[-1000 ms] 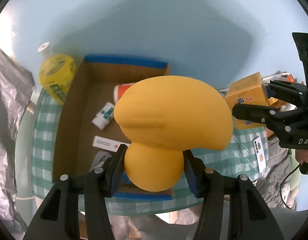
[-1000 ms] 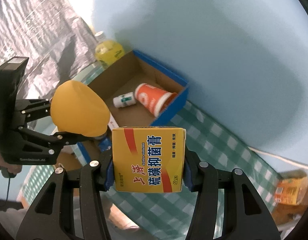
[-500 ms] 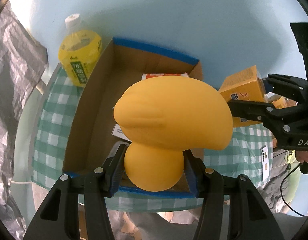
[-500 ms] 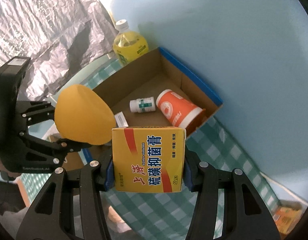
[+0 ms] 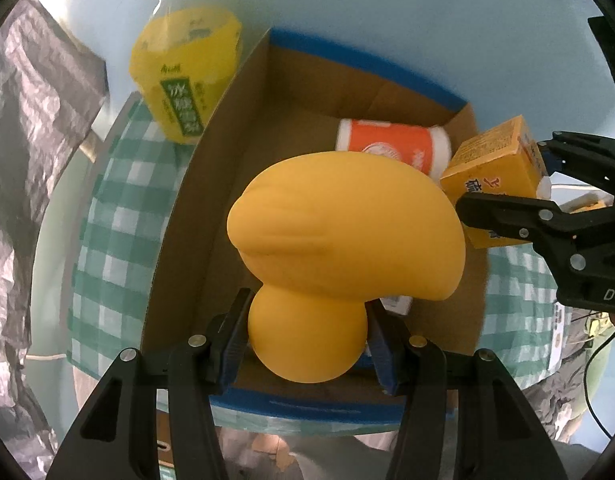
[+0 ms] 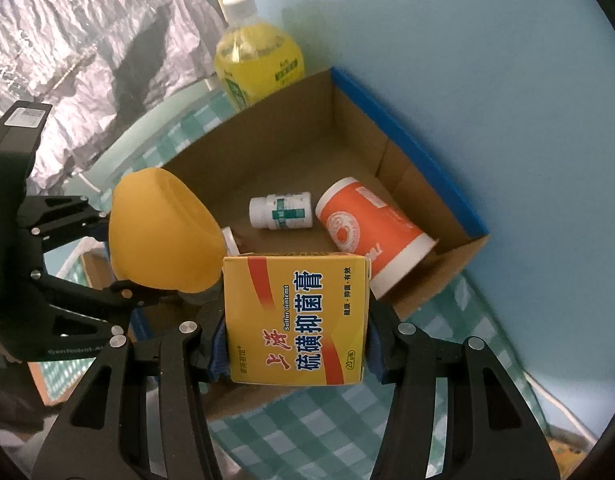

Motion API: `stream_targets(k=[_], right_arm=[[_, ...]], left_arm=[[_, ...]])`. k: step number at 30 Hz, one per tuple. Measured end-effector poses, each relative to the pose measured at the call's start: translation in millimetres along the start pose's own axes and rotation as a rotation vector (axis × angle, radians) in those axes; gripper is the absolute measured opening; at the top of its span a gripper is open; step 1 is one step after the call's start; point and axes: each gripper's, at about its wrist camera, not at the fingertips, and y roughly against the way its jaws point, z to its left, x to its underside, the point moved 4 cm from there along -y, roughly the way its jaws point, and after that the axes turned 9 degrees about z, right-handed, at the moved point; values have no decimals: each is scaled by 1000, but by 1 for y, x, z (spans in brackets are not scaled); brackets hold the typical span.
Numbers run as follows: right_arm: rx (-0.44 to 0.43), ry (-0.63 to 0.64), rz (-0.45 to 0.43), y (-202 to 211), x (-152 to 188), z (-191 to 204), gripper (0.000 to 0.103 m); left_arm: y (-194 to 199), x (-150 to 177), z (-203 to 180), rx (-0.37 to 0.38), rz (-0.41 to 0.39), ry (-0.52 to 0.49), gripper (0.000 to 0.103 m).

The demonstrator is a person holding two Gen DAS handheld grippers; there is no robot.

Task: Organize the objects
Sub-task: 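Open both tools to drop the duck and ointment box into the box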

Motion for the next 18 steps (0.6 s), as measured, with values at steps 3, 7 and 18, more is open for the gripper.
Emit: stream_targets(k=[3, 7, 18], right_arm=[[7, 2, 0, -6, -2, 0, 54], [32, -16, -8, -5, -3, -2, 55], [54, -64, -96, 40, 11, -11, 74]], left_arm=[[-10, 0, 2, -10, 23, -3, 55], [-18, 1, 2, -25, 46, -6, 55], [23, -1, -11, -66, -15, -37, 80]])
